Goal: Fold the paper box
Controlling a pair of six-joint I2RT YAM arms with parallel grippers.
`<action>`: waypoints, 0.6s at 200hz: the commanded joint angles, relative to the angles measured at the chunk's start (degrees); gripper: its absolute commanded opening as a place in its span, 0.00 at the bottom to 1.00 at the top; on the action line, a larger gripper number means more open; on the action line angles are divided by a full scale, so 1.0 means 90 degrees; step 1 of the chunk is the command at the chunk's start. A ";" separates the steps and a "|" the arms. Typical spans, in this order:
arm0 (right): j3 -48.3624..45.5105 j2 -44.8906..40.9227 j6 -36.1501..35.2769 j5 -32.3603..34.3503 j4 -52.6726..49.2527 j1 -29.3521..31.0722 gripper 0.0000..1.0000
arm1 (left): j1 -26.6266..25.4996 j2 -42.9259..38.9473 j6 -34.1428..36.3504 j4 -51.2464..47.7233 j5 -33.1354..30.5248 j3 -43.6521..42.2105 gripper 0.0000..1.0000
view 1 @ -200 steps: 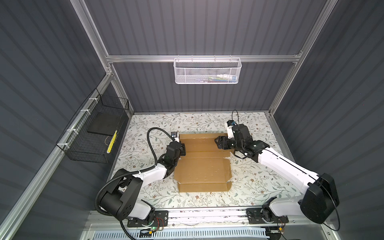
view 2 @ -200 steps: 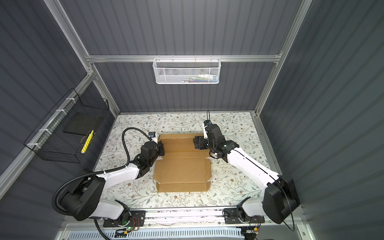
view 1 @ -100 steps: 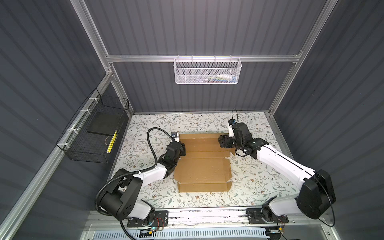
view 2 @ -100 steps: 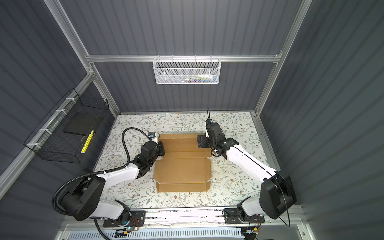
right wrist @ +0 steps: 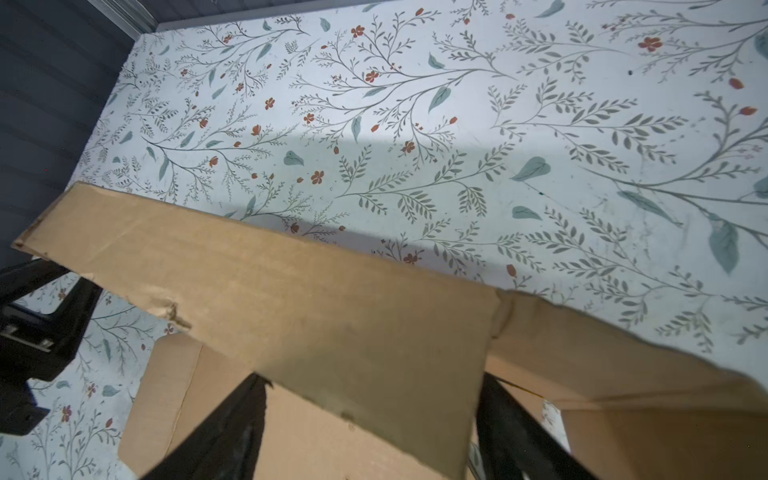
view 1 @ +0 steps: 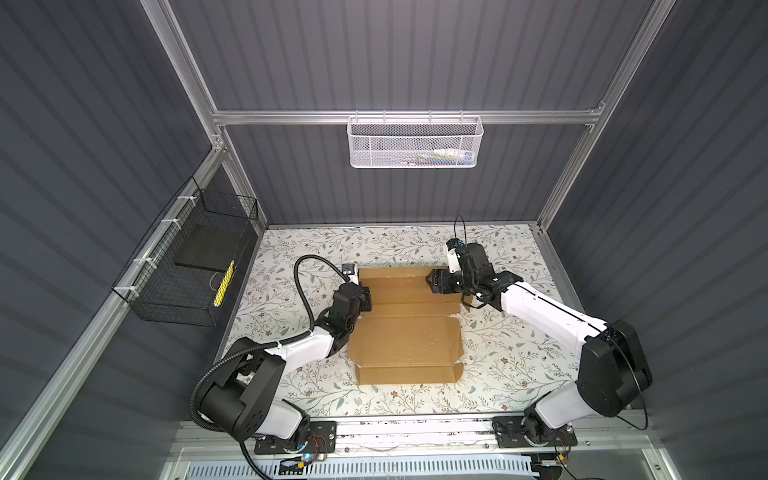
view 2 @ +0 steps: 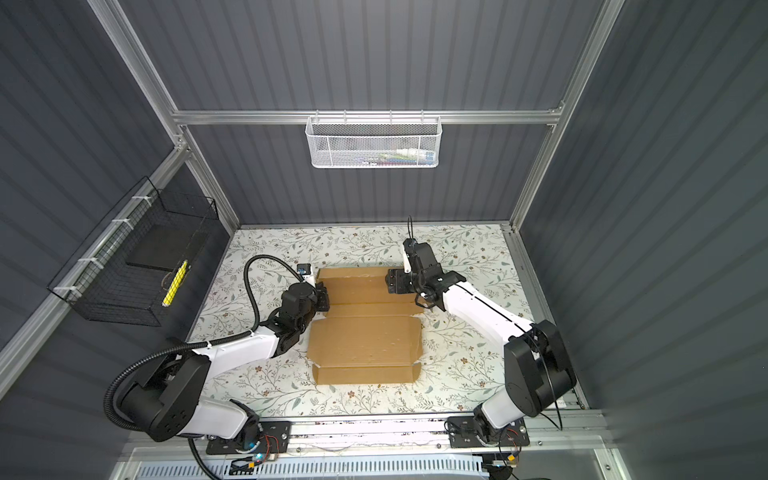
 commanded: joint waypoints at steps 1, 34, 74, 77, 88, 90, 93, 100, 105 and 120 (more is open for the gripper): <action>0.0241 0.0131 0.0210 -0.0311 0.0233 -0.0004 0.79 | -0.0003 0.0160 -0.0209 -0.0270 0.0364 0.0063 0.00; 0.0295 0.0165 0.0313 -0.0412 0.0264 -0.0004 0.78 | -0.0003 0.0145 -0.0226 -0.0272 0.0379 0.0065 0.00; -0.0145 -0.0276 0.0342 -0.0056 0.0311 -0.0002 0.78 | -0.0003 0.0026 -0.0228 -0.0332 0.0298 0.0018 0.00; -0.0198 -0.0335 0.0336 -0.0031 0.0307 -0.0003 0.78 | -0.0003 0.0019 -0.0228 -0.0341 0.0289 0.0034 0.00; -0.0380 -0.0564 0.0313 0.0083 0.0261 -0.0003 0.78 | -0.0003 0.0035 -0.0231 -0.0367 0.0277 0.0053 0.00; -0.0430 -0.0632 0.0306 0.0116 0.0226 -0.0004 0.79 | -0.0003 0.0037 -0.0229 -0.0371 0.0277 0.0060 0.00; -0.0482 -0.0708 0.0295 0.0136 0.0210 -0.0004 0.79 | -0.0003 0.0046 -0.0228 -0.0380 0.0277 0.0056 0.00; -0.0607 -0.0874 0.0267 0.0201 0.0131 -0.0004 0.79 | -0.0002 0.0074 -0.0245 -0.0399 0.0277 0.0080 0.00; -0.0691 -0.1002 0.0245 0.0238 0.0069 -0.0004 0.79 | -0.0002 0.0091 -0.0253 -0.0416 0.0274 0.0085 0.00; -0.0974 -0.1339 0.0214 0.0334 -0.0092 0.0006 0.80 | -0.0003 0.0096 -0.0266 -0.0477 0.0262 0.0129 0.00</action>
